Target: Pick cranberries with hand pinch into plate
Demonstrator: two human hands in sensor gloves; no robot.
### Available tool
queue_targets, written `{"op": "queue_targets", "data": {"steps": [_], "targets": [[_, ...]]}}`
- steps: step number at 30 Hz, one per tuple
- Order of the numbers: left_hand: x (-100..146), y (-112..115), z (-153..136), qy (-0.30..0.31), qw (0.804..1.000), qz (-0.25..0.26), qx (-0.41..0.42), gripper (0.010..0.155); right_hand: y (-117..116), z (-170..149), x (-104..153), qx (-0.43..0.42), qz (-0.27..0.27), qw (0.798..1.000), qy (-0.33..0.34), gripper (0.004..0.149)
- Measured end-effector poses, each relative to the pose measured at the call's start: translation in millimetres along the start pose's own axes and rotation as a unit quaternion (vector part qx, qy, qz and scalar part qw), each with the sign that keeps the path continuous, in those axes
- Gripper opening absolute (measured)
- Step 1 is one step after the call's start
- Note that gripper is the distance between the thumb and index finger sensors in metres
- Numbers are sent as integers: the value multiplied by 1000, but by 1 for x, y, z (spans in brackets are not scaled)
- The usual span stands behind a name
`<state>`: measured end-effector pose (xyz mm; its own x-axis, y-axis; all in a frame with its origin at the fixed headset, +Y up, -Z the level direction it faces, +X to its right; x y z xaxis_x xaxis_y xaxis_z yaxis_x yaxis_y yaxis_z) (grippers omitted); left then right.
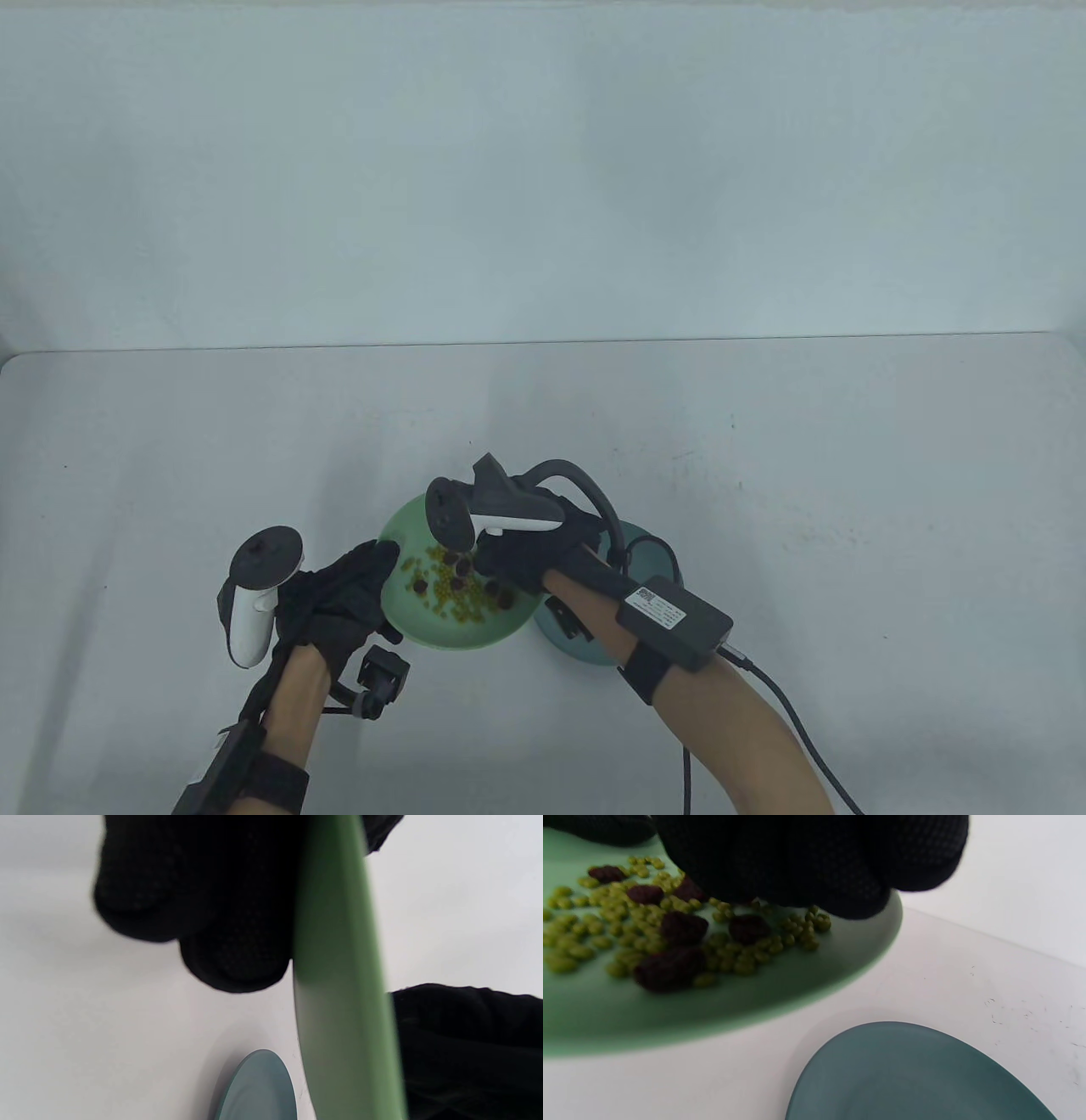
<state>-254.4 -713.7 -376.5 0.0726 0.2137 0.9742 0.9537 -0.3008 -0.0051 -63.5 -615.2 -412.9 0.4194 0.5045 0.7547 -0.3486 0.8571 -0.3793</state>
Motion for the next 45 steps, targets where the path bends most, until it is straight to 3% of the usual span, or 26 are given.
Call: {"op": "queue_targets", "data": {"steps": [10, 15, 25, 35, 45], "targets": [[0, 0, -1, -3, 1000, 5, -1, 47, 20, -20, 21, -4, -22, 1000, -20, 50], [0, -2, -2, -4, 1000, 11, -2, 47, 16, -48, 26, -22, -22, 998, -47, 50], [0, -8, -5, -10, 1000, 20, 3, 47, -39, -94, 13, -58, 20, 994, -95, 50], [0, -9, -5, -9, 1000, 19, 8, 47, -97, -110, -14, -91, 66, 987, -114, 50], [1, -10, -6, -9, 1000, 18, 6, 47, -123, -118, -31, -110, 97, 981, -126, 49]]}}
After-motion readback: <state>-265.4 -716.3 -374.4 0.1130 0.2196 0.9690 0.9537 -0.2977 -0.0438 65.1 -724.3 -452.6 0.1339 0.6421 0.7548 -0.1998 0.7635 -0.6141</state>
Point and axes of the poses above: the tracker on the back of each hand, its own z axis roughly to the thumb side, its own x axis roughly from the fingertips to the wrist, y = z × x, the point moved 2 cm from there along -x, roughly from the wrist to the fingertips, and after that the axes turned 13 degrees about z, right-handed, at the moved point
